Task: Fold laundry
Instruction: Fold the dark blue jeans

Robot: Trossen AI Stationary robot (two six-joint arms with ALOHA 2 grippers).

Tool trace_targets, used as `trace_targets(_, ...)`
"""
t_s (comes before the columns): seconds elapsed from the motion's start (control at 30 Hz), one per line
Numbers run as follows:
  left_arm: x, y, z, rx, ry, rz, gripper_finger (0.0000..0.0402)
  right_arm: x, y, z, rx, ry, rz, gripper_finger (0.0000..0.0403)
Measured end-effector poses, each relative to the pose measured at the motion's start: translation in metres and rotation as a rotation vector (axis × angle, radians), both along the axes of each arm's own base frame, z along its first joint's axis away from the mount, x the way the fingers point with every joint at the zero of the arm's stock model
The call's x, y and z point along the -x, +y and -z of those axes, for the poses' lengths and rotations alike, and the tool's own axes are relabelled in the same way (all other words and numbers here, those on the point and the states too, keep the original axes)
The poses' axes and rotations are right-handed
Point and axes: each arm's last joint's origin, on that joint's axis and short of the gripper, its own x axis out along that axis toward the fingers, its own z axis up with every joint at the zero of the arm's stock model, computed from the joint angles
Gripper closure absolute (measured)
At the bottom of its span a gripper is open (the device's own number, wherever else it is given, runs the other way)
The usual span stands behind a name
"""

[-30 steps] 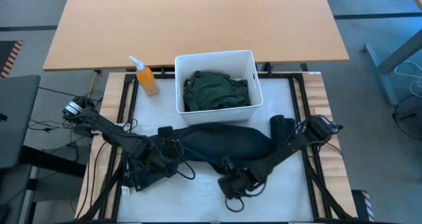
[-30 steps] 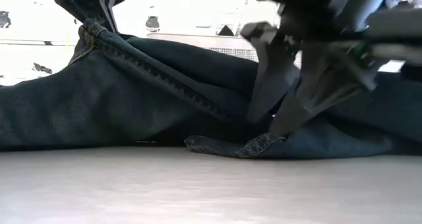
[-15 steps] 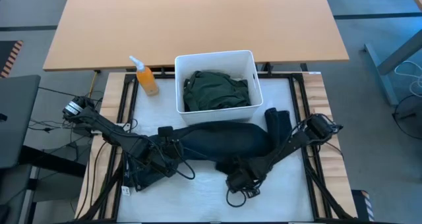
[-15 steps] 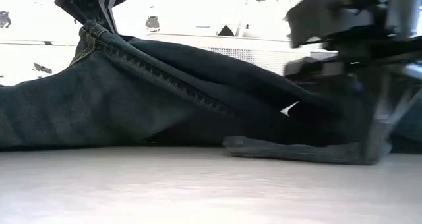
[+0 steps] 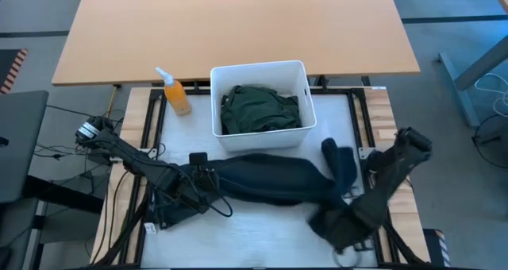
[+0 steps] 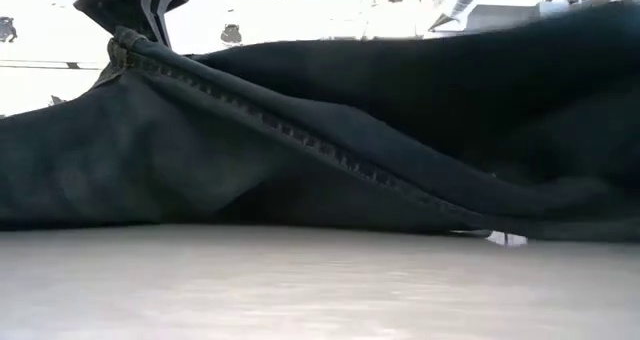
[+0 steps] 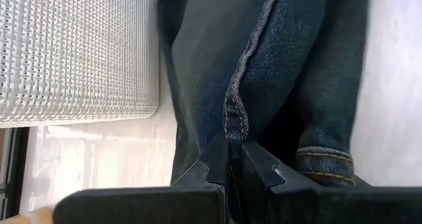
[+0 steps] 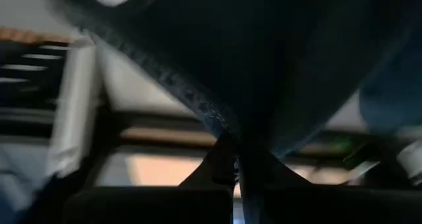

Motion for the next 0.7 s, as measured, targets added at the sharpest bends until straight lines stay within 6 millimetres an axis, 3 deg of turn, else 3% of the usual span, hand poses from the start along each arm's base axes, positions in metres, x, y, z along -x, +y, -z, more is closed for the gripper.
trace_targets(0.2,0.002,0.001,0.0,-0.01,0.019,0.002,0.0401,0.051,0.004,-0.036,-0.041,0.021,0.255,0.0382)
trace_targets(0.4,0.004,0.001,0.001,-0.002,0.048,0.005,0.0401,0.088,0.007,-0.047,0.02,-0.029,0.405,0.0382)
trace_targets(0.5,0.004,0.001,0.002,0.016,0.056,0.006,0.0401,0.09,0.008,-0.047,0.042,-0.168,0.439,0.0373)
trace_targets(0.7,0.003,0.0,0.002,0.061,0.049,-0.018,0.0401,0.071,0.008,-0.042,0.094,-0.306,0.609,0.0338)
